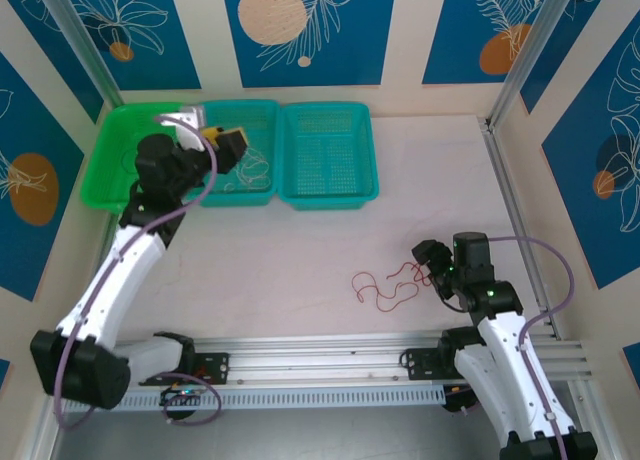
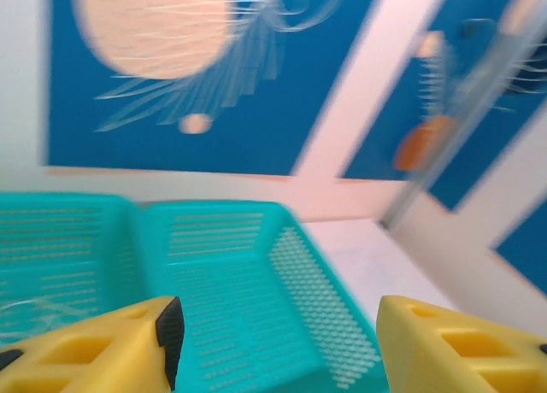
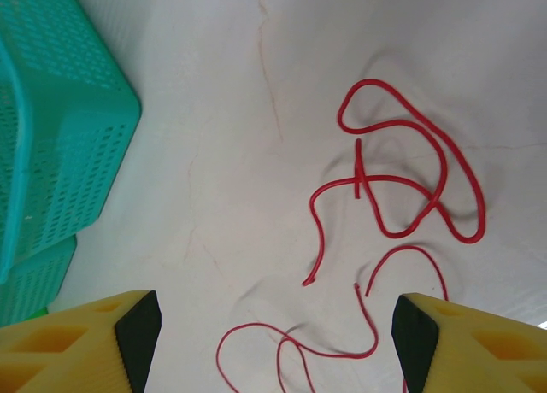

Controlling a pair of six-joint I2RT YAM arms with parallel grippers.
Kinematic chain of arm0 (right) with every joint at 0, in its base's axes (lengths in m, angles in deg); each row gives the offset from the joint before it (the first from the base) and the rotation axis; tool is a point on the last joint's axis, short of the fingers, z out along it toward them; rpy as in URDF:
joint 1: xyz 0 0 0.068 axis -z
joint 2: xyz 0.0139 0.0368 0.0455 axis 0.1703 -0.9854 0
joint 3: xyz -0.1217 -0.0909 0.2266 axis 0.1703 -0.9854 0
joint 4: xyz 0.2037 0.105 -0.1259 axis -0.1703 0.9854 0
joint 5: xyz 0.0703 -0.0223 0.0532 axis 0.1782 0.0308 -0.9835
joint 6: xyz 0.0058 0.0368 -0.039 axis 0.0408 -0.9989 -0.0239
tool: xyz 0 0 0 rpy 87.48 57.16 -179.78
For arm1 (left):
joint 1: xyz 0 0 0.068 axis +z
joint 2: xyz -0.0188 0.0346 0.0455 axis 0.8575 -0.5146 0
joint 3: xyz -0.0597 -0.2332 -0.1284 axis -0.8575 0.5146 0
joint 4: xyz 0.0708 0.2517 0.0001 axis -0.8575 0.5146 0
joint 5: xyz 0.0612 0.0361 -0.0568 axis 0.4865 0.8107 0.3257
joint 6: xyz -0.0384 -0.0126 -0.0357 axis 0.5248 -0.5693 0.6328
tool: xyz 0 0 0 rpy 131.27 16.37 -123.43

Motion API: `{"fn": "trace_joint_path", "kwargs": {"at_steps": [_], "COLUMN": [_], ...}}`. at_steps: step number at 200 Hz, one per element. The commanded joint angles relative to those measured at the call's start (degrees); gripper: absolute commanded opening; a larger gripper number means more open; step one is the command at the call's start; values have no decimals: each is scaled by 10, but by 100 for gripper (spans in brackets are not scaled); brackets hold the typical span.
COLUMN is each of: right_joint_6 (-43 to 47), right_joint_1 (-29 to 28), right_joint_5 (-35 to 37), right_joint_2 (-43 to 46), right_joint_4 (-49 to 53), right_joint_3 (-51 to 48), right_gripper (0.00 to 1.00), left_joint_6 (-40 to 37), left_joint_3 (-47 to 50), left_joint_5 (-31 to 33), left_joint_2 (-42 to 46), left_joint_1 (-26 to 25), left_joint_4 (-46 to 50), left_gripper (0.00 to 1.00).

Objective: Untangle the cables

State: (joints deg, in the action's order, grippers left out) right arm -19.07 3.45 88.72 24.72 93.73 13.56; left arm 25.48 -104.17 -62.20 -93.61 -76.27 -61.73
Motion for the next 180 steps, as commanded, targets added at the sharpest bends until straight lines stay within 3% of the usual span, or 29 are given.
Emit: {"fn": "trace_joint_path", "kwargs": {"at_steps": [1,41,75,129,180], "right_joint_6": [18,46,45,69,94], "right_joint_1": [2,2,2,0,-7], "right_joint_5": [27,0,-19,-38,-63], "right_joint_2": [-29,-121,-196,-233,-204], "right_joint_4": [-8,-33,-29,-2,13], "right_joint_3": [-11,-8,13,43,58], "right_gripper": [74,74,73,73,72], "left_joint_6": [4,-7,-8,39,71], "left_joint_3": [51,117,111,55,36], "left_joint_5": [28,110,122,101,36], "left_joint_2": [29,3,-109,-288,-388], "left_joint_1": [-94,-278,-366,-399,-406], "left_joint_4": [-9,-17,-5,15,-15], "left_gripper": [62,61,62,61,56]}}
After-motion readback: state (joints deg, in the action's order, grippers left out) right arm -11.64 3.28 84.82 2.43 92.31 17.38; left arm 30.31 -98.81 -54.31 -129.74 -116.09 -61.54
